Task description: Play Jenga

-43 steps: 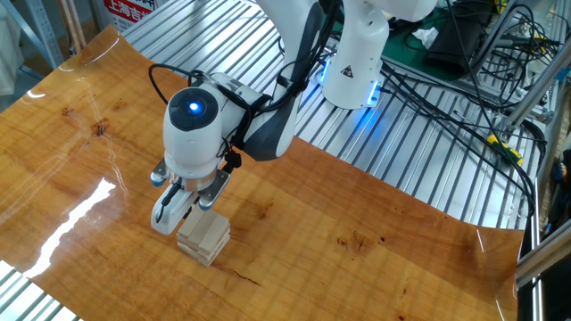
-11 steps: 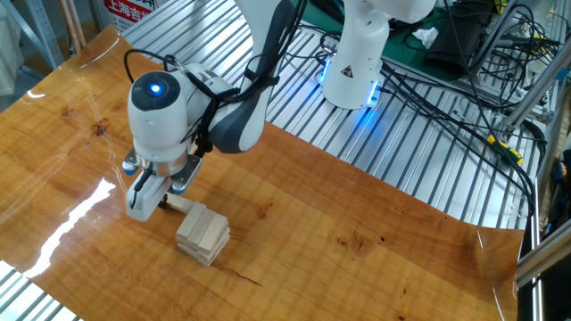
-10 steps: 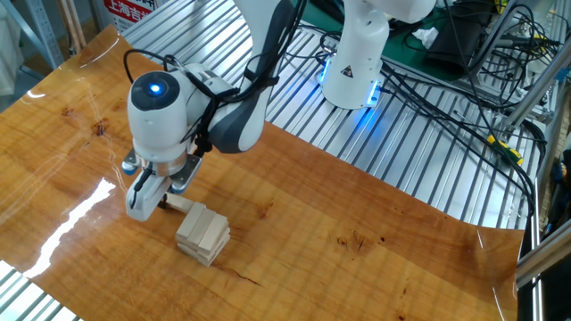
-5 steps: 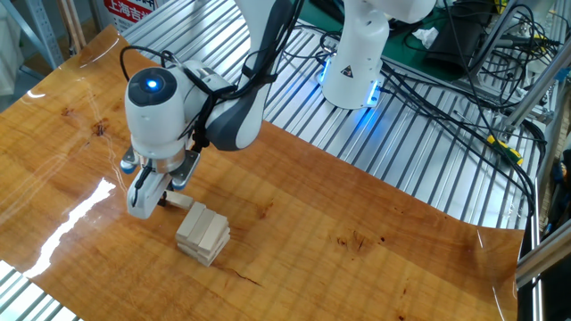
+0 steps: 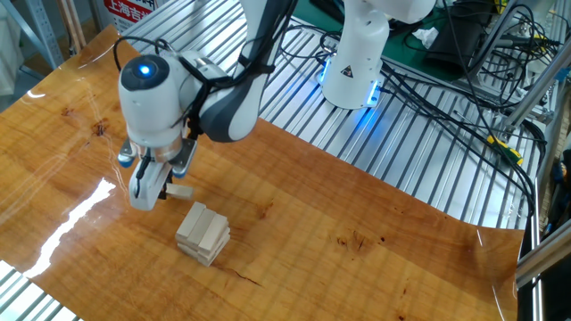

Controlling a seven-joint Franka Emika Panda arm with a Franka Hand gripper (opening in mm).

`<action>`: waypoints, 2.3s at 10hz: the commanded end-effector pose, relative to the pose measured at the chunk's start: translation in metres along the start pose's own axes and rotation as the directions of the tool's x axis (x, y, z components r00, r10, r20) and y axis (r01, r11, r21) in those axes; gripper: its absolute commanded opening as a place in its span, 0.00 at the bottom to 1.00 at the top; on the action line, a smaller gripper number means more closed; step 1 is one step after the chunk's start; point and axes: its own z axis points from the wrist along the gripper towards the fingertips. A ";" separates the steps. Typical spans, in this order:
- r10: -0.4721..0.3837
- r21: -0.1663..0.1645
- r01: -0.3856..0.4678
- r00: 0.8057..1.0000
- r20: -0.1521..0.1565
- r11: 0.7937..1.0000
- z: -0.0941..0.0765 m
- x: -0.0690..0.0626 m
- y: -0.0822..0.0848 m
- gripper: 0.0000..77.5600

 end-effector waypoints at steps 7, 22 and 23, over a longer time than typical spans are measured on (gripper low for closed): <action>-0.217 0.011 0.217 0.976 -0.008 0.976 -0.013 -0.007 -0.006 0.01; -0.550 0.010 0.550 0.835 -0.017 0.835 -0.012 -0.008 -0.002 0.01; -0.550 0.010 0.550 0.835 -0.017 0.835 -0.012 -0.008 -0.002 0.01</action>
